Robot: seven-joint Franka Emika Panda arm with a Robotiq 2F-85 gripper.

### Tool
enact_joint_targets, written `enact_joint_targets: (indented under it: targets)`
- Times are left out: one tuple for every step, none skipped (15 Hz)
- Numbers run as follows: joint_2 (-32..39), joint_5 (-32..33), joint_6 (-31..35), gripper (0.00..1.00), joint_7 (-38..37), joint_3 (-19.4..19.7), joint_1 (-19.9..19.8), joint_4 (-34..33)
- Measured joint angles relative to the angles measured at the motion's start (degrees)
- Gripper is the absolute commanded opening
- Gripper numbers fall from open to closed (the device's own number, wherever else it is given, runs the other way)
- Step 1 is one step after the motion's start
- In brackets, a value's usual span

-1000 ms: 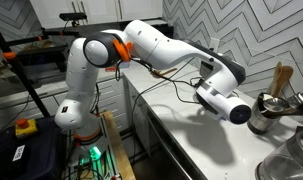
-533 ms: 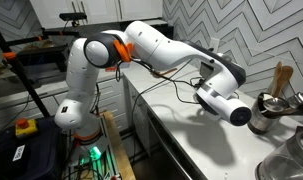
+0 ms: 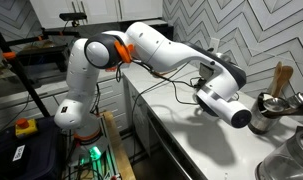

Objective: Remove the kettle from the coffee machine and put it on the counter

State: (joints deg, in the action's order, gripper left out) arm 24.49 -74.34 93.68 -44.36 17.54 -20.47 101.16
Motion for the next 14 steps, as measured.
enact_joint_targets:
  targets:
    - [0.1, 0.28, -1.45, 0.0, -0.01, -0.01, 0.01, -0.01]
    - [0.14, 0.68, -3.01, 0.0, -0.01, -0.02, 0.02, -0.02]
    - [0.14, 0.88, -4.06, 0.0, 0.0, -0.01, 0.02, -0.05]
    - [0.15, 0.88, -4.27, 0.0, 0.0, 0.0, -0.01, -0.21]
    - [0.19, 0.91, -4.41, 0.0, 0.0, 0.04, -0.05, -0.38]
    - [0.22, 0.97, -4.48, 0.0, 0.0, 0.05, -0.07, -0.48]
    - [0.3, 1.06, -4.59, 0.0, 0.0, 0.06, -0.1, -0.61]
    - [0.42, 1.12, -4.72, 0.0, 0.0, 0.06, -0.14, -0.72]
    - [0.53, 1.28, -4.8, 0.0, 0.0, 0.08, -0.19, -0.81]
    - [0.65, 1.54, -4.83, 0.0, 0.0, 0.11, -0.26, -0.92]
    - [0.78, 1.84, -4.86, 0.0, 0.0, 0.17, -0.3, -1.05]
    - [0.92, 2.07, -4.9, 0.0, 0.0, 0.21, -0.38, -1.17]
    - [1.08, 2.23, -5.0, 0.0, 0.0, 0.23, -0.47, -1.26]
    - [1.26, 2.32, -5.2, 0.0, 0.0, 0.25, -0.54, -1.39]
